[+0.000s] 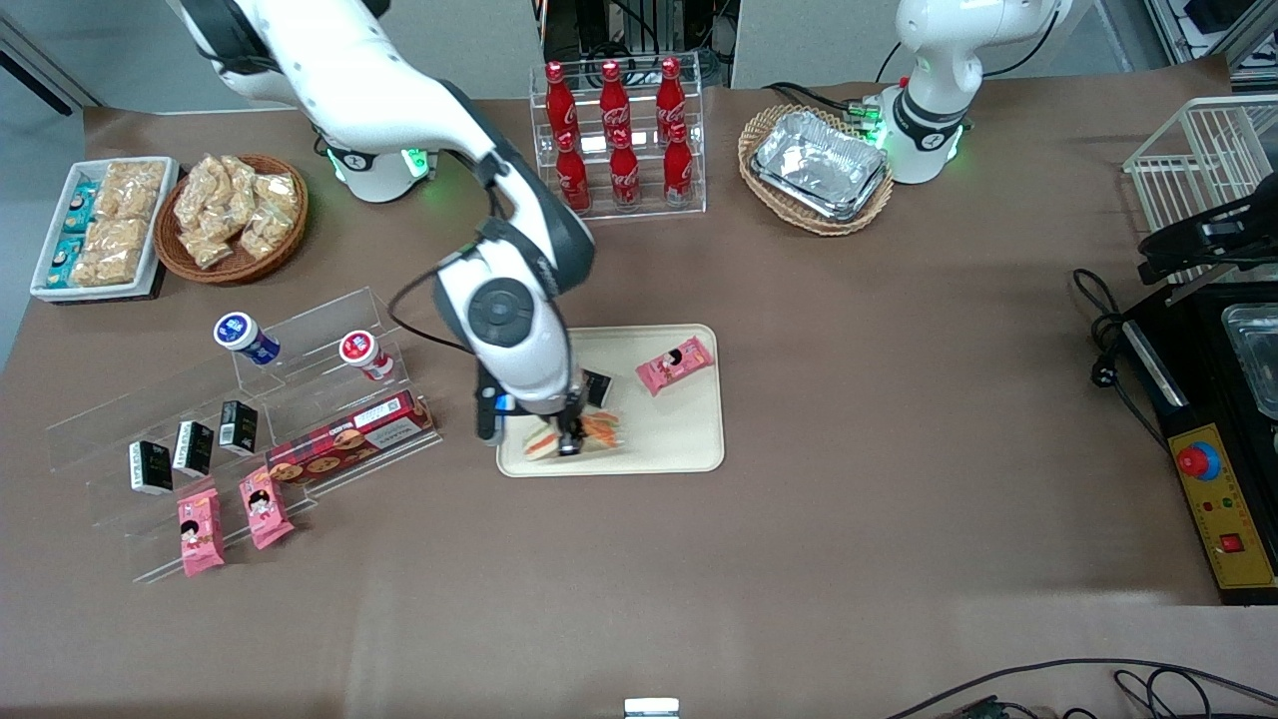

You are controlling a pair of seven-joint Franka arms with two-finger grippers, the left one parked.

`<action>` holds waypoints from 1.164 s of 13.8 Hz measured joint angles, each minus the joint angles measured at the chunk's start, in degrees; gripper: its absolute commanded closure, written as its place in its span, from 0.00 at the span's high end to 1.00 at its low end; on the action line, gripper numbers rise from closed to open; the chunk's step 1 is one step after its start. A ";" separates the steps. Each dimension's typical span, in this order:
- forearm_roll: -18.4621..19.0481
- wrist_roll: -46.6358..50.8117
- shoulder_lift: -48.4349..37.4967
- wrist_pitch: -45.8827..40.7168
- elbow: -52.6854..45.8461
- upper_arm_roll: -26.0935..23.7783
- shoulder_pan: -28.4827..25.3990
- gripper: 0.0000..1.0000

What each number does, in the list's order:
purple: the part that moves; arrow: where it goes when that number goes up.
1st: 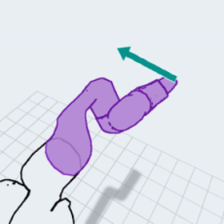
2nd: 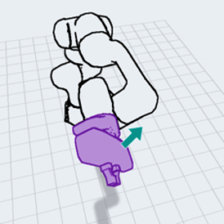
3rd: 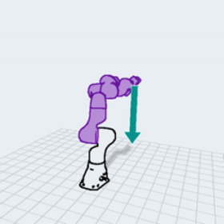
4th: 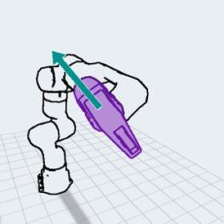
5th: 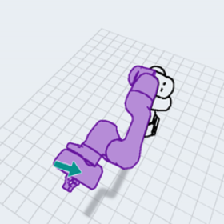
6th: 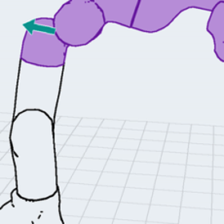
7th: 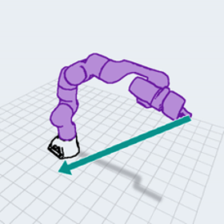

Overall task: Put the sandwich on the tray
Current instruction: 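Carry the sandwich with the right gripper over to the cream tray, then lower the sandwich onto the tray and open the right gripper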

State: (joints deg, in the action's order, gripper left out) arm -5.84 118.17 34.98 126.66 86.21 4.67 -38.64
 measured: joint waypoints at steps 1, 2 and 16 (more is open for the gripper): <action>0.00 0.12 1.74 1.70 -0.03 0.00 -1.01 0.00; 0.00 0.24 3.11 3.01 -0.06 0.01 -1.91 0.00; 0.55 4.17 7.72 5.63 -0.72 0.50 -4.95 0.65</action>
State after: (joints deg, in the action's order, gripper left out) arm -5.30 122.34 42.70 132.29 85.48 5.16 -43.59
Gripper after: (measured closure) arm 0.806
